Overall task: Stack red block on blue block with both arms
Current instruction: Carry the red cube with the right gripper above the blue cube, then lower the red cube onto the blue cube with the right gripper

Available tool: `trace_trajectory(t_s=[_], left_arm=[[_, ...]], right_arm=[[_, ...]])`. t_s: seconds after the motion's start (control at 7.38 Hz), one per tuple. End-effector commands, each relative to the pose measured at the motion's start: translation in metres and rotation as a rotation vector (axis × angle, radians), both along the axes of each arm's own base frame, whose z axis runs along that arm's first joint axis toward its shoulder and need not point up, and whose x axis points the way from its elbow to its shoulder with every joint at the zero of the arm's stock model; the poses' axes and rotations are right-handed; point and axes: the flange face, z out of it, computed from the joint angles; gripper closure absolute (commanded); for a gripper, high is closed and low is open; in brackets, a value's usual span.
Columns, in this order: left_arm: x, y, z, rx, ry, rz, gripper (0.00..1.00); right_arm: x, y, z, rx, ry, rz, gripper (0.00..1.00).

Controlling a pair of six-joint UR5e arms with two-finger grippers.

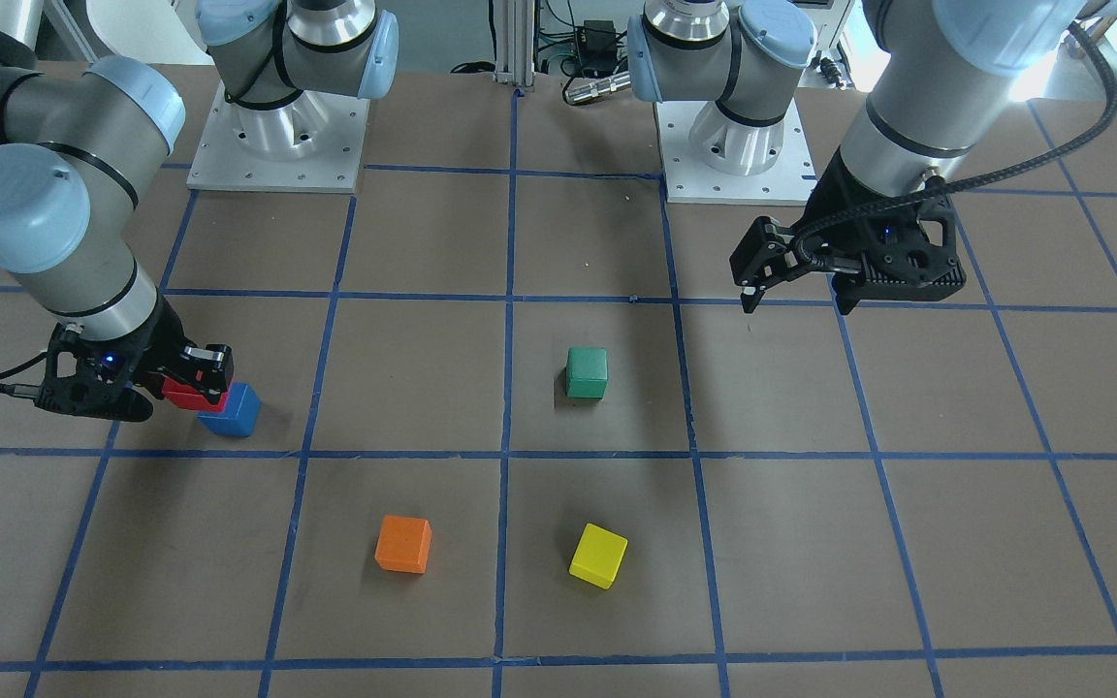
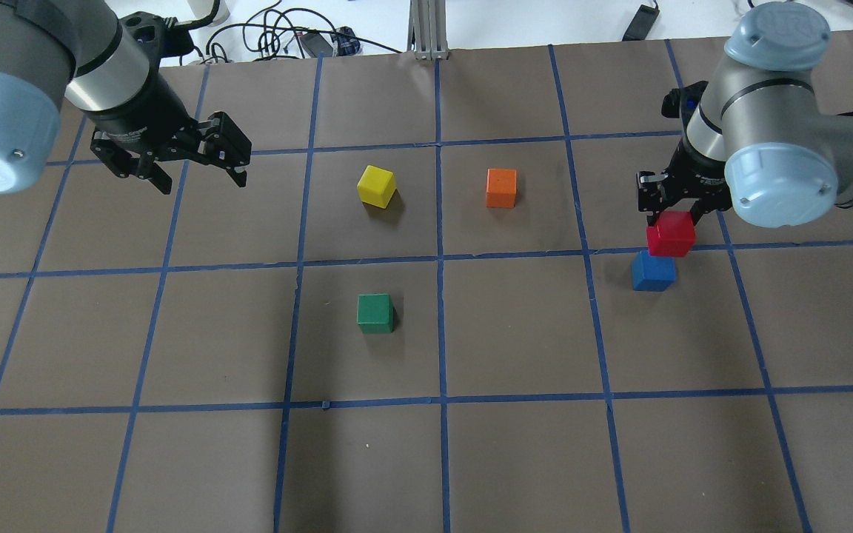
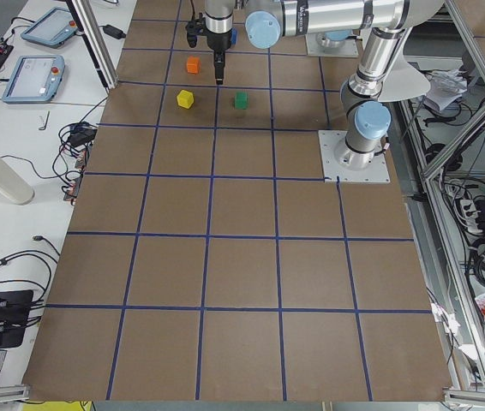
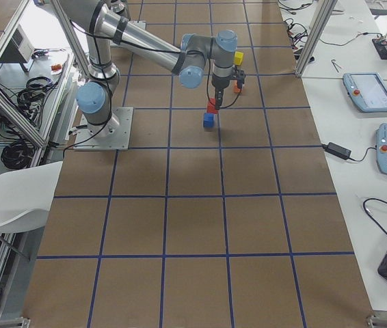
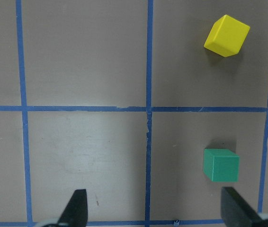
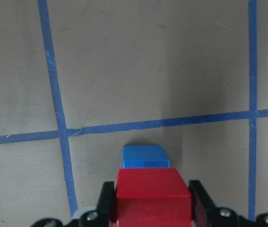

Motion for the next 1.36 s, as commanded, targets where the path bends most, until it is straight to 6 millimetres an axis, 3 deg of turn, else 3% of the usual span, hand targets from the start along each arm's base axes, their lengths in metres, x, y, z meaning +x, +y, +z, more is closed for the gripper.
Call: trace_trajectory(t_s=[0.0,0.27,0.68,1.22], left_arm=[[-0.001,0.0,-0.001,0.004,-0.002,-0.003,0.0],[-0.001,0.0,-0.002,0.005,-0.002,-0.006,0.0],[-0.001,0.0,-0.002,0.007,-0.002,-0.014,0.0],[-0.001,0.0,-0.002,0.007,-0.002,-0.014,0.0]], right_arm=[[-0.004,0.001,-0.01,-0.019,-0.006,0.0,0.93],[-0.012,0.002,-0.012,-0.019,-0.006,-0.063,0.93],[-0.01,0.017,-0.03,-0.015,-0.01,-0.111,0.93],[-0.01,0.014,-0.03,-0.035,-0.008,-0.111,0.93]])
